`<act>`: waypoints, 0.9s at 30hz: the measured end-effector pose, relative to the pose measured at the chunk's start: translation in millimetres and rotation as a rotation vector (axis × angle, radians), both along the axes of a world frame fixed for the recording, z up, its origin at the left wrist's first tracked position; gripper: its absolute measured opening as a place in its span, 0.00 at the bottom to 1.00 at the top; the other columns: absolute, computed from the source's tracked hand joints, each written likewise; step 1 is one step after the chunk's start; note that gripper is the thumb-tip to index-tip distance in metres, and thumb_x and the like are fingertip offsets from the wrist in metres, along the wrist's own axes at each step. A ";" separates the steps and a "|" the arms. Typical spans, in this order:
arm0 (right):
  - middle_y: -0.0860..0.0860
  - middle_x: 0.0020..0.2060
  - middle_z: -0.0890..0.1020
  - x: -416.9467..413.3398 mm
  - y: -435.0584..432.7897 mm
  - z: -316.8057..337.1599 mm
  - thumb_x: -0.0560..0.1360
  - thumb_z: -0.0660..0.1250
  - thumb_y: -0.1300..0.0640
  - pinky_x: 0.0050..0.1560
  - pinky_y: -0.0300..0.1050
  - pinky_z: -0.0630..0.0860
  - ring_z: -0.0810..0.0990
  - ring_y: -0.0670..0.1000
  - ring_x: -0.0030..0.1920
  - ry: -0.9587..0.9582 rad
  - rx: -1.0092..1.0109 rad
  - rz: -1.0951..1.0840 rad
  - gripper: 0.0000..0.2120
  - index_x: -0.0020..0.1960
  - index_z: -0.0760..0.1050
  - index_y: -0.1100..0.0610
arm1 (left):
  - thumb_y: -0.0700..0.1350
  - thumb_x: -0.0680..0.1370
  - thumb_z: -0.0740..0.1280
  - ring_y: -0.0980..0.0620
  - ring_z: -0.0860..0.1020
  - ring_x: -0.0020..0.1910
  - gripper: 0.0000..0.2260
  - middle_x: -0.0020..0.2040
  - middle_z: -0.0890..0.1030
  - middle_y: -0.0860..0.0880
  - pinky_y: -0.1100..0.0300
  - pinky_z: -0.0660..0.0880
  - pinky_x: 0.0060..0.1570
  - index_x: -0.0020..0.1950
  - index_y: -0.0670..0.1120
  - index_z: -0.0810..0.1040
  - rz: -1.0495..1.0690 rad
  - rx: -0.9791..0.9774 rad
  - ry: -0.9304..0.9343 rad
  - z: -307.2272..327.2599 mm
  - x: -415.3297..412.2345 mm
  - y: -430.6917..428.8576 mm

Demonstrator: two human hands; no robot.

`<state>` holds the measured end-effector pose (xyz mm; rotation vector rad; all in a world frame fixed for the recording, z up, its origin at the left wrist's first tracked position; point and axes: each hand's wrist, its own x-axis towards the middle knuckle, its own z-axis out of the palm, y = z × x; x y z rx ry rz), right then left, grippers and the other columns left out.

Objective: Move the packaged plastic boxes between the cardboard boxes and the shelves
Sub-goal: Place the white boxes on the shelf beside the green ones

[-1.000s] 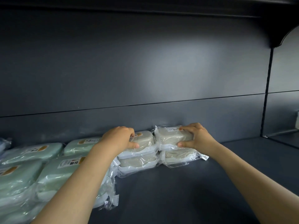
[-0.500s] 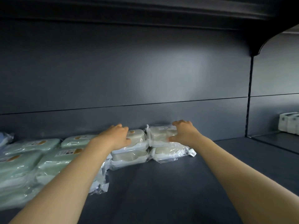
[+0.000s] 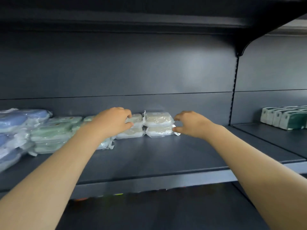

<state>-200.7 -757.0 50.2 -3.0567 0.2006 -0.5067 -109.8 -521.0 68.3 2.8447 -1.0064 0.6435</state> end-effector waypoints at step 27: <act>0.52 0.60 0.75 -305.7 2.5 -337.2 0.77 0.60 0.45 0.55 0.48 0.71 0.71 0.53 0.62 0.643 0.032 0.150 0.20 0.66 0.70 0.53 | 0.48 0.80 0.60 0.47 0.74 0.58 0.12 0.58 0.75 0.49 0.54 0.73 0.51 0.59 0.45 0.75 0.118 0.034 0.616 -360.3 -352.9 -22.1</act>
